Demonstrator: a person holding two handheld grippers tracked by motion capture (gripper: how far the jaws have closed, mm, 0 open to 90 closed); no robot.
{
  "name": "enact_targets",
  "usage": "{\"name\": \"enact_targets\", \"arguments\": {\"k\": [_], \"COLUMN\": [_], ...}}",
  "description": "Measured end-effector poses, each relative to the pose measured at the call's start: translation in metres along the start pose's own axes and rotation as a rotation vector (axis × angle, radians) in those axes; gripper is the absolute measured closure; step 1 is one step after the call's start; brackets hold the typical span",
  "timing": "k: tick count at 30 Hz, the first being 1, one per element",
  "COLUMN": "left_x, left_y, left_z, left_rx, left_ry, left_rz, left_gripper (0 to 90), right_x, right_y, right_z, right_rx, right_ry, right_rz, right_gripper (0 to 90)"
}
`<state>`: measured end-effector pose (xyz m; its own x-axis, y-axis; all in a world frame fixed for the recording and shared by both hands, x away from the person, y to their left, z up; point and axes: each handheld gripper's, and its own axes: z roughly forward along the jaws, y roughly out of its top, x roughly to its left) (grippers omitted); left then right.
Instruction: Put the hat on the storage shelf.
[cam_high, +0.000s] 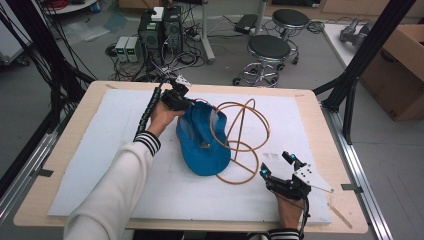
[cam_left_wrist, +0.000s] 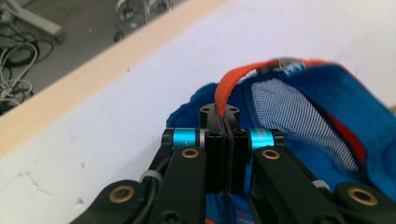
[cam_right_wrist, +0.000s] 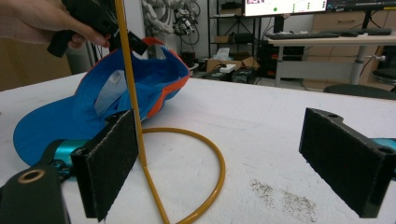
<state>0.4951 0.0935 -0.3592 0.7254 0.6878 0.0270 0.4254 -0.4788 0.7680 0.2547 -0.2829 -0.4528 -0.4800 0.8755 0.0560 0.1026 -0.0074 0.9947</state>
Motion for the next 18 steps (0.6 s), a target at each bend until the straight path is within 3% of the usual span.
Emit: {"name": "enact_targets", "arguments": {"k": [5, 8, 10, 11, 15, 18], "left_x": [0.004, 0.002, 0.001, 0.001, 0.004, 0.007], "left_y": [0.005, 0.009, 0.013, 0.013, 0.016, 0.016], "left_z": [-0.018, -0.029, -0.04, -0.04, -0.052, -0.06], "left_rx": [-0.147, -0.27, -0.373, -0.373, -0.497, -0.527], "left_ry": [-0.017, 0.013, -0.002, -0.002, -0.061, -0.073], "left_rz": [-0.051, -0.036, -0.034, -0.034, -0.065, -0.058], "left_gripper": [88.7, 88.6, 88.7, 88.7, 88.8, 88.7], "right_x": [0.0, 0.0, 0.001, 0.001, 0.001, 0.001], "right_y": [0.0, 0.0, 0.0, 0.0, 0.0, 0.0], "right_z": [0.0, 0.0, 0.0, 0.0, 0.0, 0.0], "right_rx": [0.0, 0.001, 0.002, 0.0, 0.0, 0.0], "right_ry": [0.0, -0.001, 0.001, 0.0, 0.0, 0.0], "right_rz": [-0.003, -0.002, 0.0, 0.001, 0.001, 0.0], "right_gripper": [11.2, 11.2, 11.2, 11.2, 11.2, 11.2]}}
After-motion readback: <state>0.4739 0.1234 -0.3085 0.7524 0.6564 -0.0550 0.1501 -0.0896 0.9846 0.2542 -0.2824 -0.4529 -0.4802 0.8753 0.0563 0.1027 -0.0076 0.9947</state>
